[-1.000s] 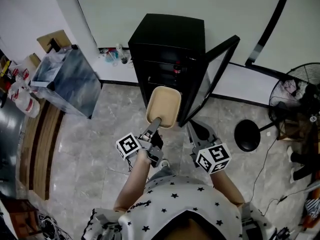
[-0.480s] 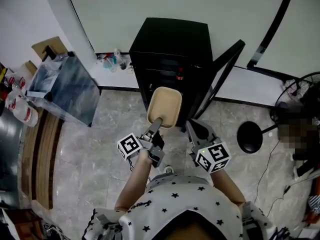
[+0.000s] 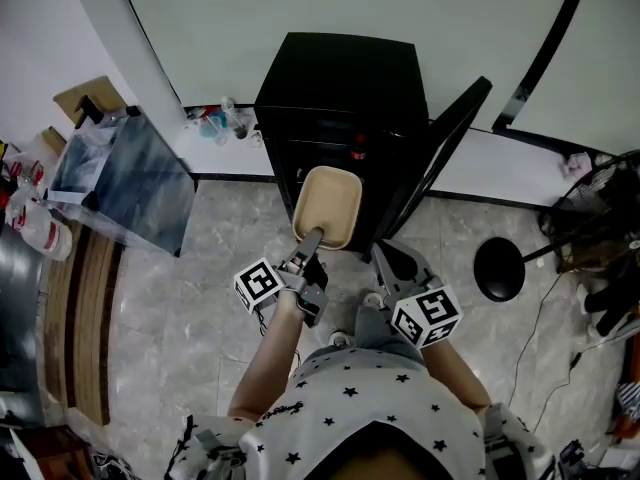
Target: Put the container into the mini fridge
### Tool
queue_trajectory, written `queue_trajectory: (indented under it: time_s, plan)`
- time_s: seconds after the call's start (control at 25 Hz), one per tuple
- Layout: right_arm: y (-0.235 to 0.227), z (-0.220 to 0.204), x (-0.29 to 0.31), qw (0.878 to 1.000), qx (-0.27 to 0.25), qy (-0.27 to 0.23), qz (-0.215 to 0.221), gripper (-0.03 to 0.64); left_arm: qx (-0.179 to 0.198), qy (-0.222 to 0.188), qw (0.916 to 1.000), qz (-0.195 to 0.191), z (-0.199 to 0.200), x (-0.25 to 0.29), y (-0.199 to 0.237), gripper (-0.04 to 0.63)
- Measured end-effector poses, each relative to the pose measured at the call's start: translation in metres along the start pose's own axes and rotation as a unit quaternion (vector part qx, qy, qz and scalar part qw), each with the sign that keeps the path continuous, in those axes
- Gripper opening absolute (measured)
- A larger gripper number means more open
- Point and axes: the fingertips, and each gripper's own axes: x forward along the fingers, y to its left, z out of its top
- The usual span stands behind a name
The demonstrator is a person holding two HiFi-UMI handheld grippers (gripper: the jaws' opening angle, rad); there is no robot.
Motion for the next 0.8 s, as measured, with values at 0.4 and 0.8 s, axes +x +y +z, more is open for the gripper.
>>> queue_trajectory:
  time_s: [0.4, 0.8]
  plan:
    - [-0.022, 0.003, 0.029, 1.0, -0.003, 0.001, 0.013, -0.008, 0.0, -0.003, 1.0, -0.003, 0.017, 0.038, 0.007, 0.229]
    - [-0.056, 0.009, 0.062, 1.0, -0.004, 0.003, 0.021, -0.008, -0.013, -0.007, 0.9999, 0.005, 0.037, 0.082, 0.02, 0.229]
